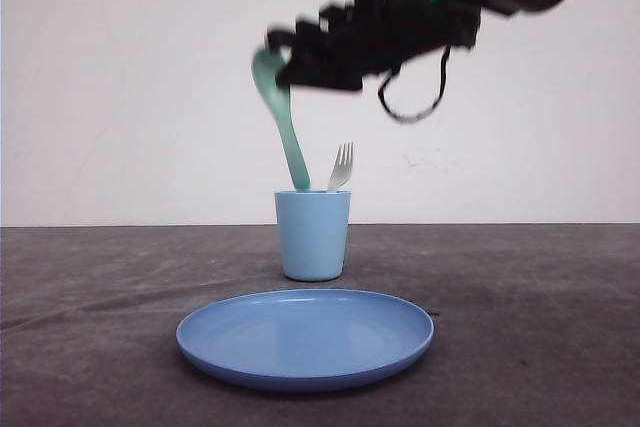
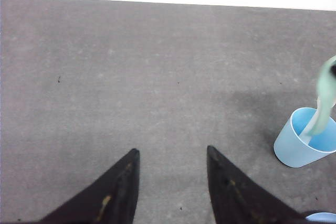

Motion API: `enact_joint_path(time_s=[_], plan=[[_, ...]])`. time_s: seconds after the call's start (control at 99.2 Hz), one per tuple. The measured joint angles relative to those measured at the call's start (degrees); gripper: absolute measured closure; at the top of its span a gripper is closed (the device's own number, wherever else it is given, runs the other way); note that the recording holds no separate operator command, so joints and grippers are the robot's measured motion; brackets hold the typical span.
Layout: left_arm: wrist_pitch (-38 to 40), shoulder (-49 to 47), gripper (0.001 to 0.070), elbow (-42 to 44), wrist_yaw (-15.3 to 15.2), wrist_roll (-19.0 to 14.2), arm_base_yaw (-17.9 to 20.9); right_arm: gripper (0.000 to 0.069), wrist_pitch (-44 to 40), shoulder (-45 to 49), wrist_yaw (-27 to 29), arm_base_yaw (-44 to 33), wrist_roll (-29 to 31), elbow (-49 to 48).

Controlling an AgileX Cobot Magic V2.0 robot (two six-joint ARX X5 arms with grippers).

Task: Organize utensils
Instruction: 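Lift the green spoon with the right gripper and carry it over the cup, then release the spoon into the cup and raise the right gripper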

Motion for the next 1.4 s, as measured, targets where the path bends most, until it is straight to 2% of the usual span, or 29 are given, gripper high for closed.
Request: enact_joint_path(time_s=[0.192, 0.353, 0.655, 0.716, 0.897, 0.938, 1.028, 1.19, 1.401], plan=[[-0.3, 0.0, 0.0477, 0.0, 0.0, 0.0, 0.0, 0.0675, -0.9, 2.3, 1.2, -0.2, 0.0, 0.0], [-0.5, 0.0, 0.0477, 0.0, 0.0, 0.0, 0.0, 0.0675, -4.9, 2.7, 2.4, -0.1, 0.0, 0.0], [-0.5, 0.0, 0.0477, 0.0, 0.0, 0.0, 0.0, 0.0667, -5.7, 2.7, 2.6, -0.2, 0.0, 0.0], [-0.5, 0.0, 0.0477, 0.0, 0.0, 0.0, 0.0, 0.0613, -5.7, 2.7, 2.6, -0.2, -0.1, 0.0], [-0.5, 0.0, 0.0477, 0.0, 0.0, 0.0, 0.0, 0.0275, -5.7, 2.7, 2.6, -0.2, 0.0, 0.0], [-0.5, 0.0, 0.0477, 0.0, 0.0, 0.0, 0.0, 0.0238, -5.7, 2.6, 2.6, -0.2, 0.0, 0.0], [-0.5, 0.0, 0.0477, 0.0, 0.0, 0.0, 0.0, 0.0206, -6.4, 1.7, 2.6, -0.2, 0.0, 0.0], [-0.5, 0.0, 0.0477, 0.0, 0.0, 0.0, 0.0, 0.0197, -11.5, -5.7, 2.4, -0.1, 0.0, -0.1], [-0.5, 0.0, 0.0477, 0.0, 0.0, 0.0, 0.0, 0.0197, -26.1, -16.9, 2.4, -0.9, 0.7, -0.1]])
